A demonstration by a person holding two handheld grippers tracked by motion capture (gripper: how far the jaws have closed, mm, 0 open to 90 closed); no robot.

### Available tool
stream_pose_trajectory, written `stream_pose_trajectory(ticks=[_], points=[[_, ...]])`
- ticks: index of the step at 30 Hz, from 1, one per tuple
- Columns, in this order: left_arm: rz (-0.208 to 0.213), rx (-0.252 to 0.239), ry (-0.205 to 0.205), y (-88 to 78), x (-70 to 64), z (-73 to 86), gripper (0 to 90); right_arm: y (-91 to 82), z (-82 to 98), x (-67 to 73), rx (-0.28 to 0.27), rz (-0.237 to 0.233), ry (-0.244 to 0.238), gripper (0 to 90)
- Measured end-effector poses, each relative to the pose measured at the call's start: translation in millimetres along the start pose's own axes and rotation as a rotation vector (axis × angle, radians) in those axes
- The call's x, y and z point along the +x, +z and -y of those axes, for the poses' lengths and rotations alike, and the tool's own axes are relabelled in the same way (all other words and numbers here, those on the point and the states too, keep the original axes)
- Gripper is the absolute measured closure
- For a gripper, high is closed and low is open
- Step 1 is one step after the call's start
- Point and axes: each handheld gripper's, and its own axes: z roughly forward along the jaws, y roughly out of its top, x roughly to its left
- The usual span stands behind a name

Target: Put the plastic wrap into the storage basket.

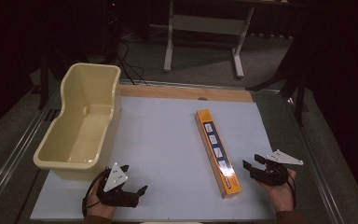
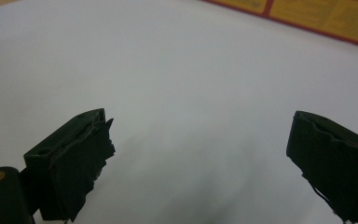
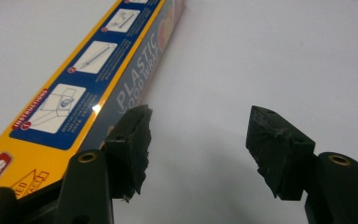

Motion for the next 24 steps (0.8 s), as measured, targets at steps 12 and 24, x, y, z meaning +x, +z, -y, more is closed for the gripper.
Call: stream_pose_trajectory(ticks=[12,24], points=[[-0.014,-0.013,-0.001,-0.6,0.2,-0.3,14.6,-2.5,-2.7,-0.4,-0.031,-0.004,0.014,38.0],[-0.033,-0.013,-0.010,-1.6,1.0,1.3,4.3,-5.9,-16.3,6.0,-0.030,-0.047,0.051,37.5]])
